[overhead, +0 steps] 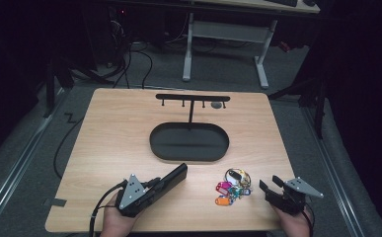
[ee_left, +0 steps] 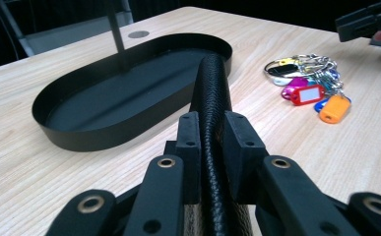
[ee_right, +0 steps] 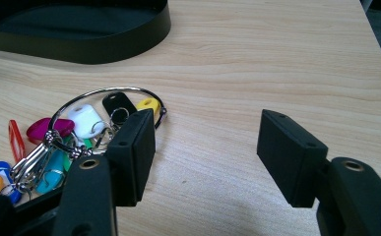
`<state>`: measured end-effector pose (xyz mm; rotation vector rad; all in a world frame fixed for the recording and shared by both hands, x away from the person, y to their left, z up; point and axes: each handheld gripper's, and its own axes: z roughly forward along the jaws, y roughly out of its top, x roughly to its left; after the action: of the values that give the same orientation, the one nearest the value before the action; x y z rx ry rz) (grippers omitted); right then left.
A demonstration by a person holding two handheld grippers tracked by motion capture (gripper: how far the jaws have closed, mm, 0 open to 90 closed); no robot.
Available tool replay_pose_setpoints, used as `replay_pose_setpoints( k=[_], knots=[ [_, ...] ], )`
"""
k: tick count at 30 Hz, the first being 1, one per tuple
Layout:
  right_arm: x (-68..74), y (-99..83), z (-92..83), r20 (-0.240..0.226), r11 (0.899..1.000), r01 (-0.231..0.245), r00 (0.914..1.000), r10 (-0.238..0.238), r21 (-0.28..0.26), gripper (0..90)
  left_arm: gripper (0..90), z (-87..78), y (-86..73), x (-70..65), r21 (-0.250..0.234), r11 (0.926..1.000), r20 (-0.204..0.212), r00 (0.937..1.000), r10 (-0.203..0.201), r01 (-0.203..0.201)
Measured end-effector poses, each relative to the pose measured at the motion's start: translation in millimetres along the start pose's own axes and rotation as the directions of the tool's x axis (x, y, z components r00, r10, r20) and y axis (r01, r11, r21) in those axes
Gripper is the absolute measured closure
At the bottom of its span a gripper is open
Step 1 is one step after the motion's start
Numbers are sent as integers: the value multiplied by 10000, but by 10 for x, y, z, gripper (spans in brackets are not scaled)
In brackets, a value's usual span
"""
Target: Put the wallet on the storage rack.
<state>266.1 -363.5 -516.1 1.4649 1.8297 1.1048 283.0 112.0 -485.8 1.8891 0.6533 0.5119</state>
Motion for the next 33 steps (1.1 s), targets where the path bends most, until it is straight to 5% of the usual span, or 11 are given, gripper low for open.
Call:
replay_pose_setpoints(
  k=[12, 25, 33],
  knots=[
    [-2, -3, 9, -48, 10000, 39, 10000, -38, 52, 398, 722, -20, -19, 51, 19, 10000, -112, 9999, -86, 87],
    [2, -3, 13, -134, 10000, 26, 9999, -25, 61, 395, 647, 34, -23, -32, 640, 9969, -27, 9989, 464, -462],
    [37, 1, 30, -267, 9997, 109, 9996, -103, 207, 386, 671, 29, 47, -75, 1473, 9844, 73, 9953, 966, -966]
  ],
)
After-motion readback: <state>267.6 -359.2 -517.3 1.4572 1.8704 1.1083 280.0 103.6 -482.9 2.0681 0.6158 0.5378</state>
